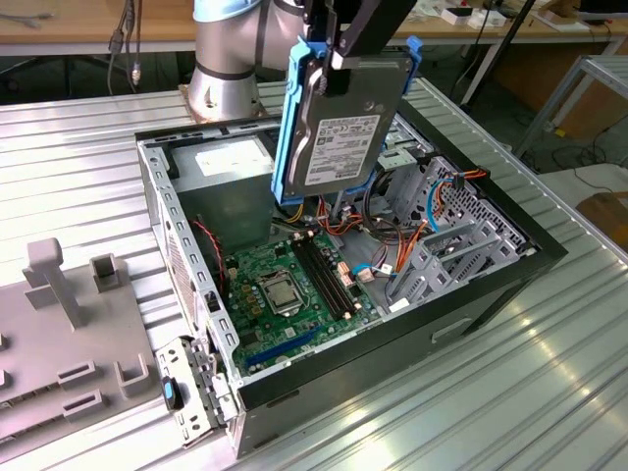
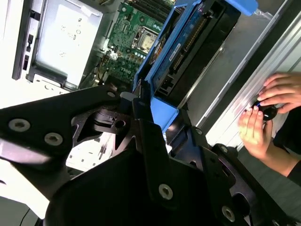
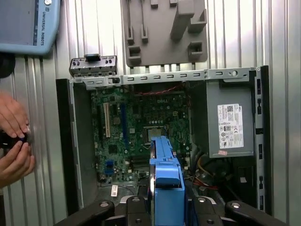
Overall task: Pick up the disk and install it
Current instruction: 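Pick up the disk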
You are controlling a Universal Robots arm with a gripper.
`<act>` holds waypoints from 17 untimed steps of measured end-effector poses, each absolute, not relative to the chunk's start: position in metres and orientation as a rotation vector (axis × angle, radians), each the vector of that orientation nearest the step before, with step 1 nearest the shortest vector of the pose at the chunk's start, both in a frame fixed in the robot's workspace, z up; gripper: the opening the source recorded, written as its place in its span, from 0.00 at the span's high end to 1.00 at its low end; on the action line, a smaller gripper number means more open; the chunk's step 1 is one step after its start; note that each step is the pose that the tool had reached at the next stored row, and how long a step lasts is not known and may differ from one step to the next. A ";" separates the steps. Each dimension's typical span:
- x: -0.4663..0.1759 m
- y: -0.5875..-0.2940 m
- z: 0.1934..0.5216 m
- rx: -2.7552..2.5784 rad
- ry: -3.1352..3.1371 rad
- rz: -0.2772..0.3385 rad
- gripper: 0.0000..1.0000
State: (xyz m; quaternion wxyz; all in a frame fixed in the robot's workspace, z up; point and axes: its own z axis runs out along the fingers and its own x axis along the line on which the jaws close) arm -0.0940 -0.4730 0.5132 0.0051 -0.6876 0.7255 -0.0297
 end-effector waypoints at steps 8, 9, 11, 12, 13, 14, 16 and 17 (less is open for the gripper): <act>-0.086 -0.471 0.512 -2.153 2.271 -0.093 0.63; -0.086 -0.471 0.512 -2.153 2.271 -0.093 0.63; -0.086 -0.471 0.512 -2.153 2.271 -0.093 0.63; -0.085 -0.471 0.512 -2.153 2.271 -0.093 0.63; -0.085 -0.471 0.512 -2.153 2.271 -0.093 0.63; -0.085 -0.471 0.512 -2.153 2.271 -0.093 0.63; -0.084 -0.471 0.512 -2.153 2.271 -0.093 0.63; -0.084 -0.471 0.512 -2.153 2.271 -0.093 0.63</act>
